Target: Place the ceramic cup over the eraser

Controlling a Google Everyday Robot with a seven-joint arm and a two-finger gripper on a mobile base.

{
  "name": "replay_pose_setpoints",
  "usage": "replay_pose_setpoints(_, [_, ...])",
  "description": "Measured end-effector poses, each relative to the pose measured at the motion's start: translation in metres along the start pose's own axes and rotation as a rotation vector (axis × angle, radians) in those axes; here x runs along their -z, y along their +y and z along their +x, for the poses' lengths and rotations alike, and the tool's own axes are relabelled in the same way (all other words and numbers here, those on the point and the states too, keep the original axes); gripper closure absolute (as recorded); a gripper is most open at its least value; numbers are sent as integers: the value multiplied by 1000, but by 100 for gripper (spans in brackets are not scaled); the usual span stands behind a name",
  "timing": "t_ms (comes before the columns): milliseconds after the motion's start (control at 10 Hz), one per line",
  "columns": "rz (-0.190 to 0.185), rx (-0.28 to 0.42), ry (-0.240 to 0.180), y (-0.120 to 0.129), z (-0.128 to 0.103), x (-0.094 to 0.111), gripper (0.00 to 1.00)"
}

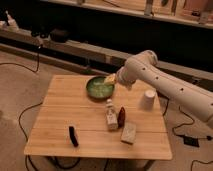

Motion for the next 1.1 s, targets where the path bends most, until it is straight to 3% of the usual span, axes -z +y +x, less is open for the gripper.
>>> replay_pose_setpoints(800, [-1,-1,-3,0,0,0,20])
replay_pose_setpoints(1100, [-79,-49,-45,33,5,12,20])
